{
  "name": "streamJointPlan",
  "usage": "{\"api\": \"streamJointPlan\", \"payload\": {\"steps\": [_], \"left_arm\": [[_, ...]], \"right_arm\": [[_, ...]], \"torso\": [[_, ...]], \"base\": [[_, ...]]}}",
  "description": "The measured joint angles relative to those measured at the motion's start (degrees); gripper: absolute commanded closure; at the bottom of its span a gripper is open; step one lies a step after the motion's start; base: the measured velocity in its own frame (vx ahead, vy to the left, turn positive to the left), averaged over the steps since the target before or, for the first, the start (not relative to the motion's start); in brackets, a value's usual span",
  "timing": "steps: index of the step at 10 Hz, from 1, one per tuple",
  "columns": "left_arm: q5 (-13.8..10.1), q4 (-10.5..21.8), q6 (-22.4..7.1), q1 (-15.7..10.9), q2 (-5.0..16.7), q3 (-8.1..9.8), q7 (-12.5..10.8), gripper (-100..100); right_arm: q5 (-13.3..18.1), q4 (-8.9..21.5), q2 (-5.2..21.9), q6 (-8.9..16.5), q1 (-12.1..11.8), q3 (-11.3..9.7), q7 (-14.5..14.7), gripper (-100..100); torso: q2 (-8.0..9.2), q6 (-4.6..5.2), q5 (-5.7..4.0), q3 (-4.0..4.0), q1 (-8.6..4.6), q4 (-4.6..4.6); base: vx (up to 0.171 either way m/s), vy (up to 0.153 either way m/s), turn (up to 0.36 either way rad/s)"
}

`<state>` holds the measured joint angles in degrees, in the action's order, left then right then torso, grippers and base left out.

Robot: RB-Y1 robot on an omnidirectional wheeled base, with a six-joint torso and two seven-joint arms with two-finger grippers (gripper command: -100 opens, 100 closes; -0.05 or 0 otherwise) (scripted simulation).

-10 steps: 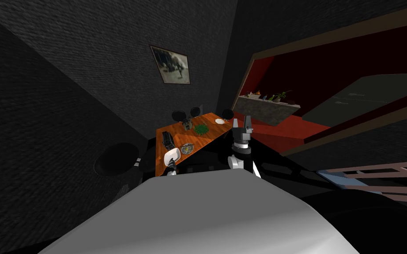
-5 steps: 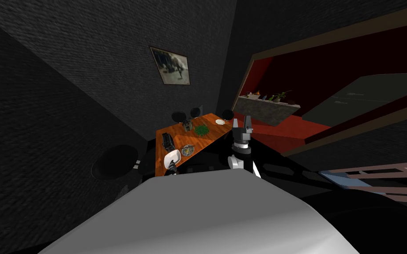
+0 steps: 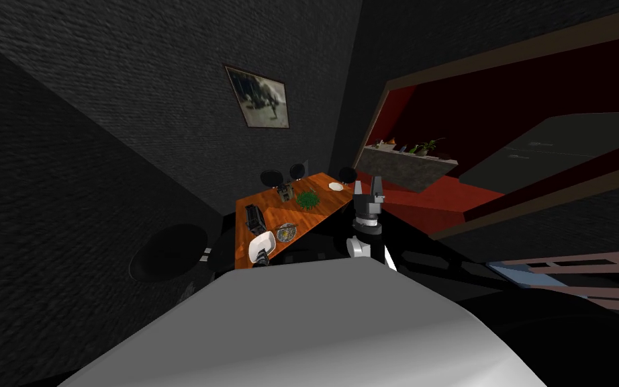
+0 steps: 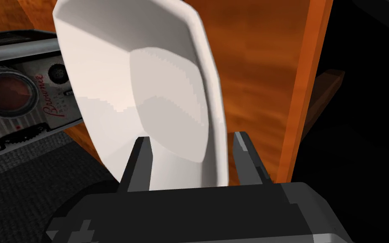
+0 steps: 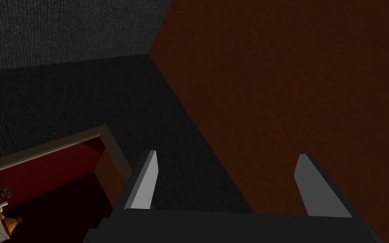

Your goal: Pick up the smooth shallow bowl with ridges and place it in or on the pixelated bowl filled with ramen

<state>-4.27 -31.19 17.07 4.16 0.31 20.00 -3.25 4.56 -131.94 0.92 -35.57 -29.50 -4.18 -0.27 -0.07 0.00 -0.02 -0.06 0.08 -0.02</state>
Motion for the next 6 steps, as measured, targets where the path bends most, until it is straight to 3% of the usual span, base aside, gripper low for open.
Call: {"api": "streamJointPlan", "payload": {"steps": [3, 4, 5, 6], "left_arm": [[0.0, 0.0, 0.0, 0.0, 0.0, -0.01, 0.0, 100], [0.0, 0.0, 0.0, 0.0, 0.0, -0.01, 0.0, 0], [0.0, 0.0, 0.0, 0.0, 0.0, -0.01, 0.0, 100], [0.0, -1.3, -1.1, -0.1, -0.2, 0.28, 0.3, 100]], "right_arm": [[0.0, 0.0, 0.0, 0.0, 0.0, 0.0, 0.0, 0], [0.0, 0.0, 0.0, 0.0, 0.0, 0.0, 0.0, 0], [0.0, 0.0, 0.0, 0.0, 0.0, 0.0, 0.0, 0], [0.0, 0.0, 0.0, 0.0, 0.0, 0.0, 0.0, 0]], "torso": [[0.1, -0.01, -0.02, 0.07, -0.05, 0.03], [0.11, 0.0, -0.02, 0.07, -0.06, 0.04], [0.12, 0.0, -0.03, 0.08, -0.06, 0.04], [0.36, -0.01, -0.05, 0.2, -0.21, 0.08]], "base": [[0.0, 0.0, 0.0], [0.0, 0.0, 0.0], [-0.08, -0.038, 0.022], [-0.137, -0.069, 0.025]]}}
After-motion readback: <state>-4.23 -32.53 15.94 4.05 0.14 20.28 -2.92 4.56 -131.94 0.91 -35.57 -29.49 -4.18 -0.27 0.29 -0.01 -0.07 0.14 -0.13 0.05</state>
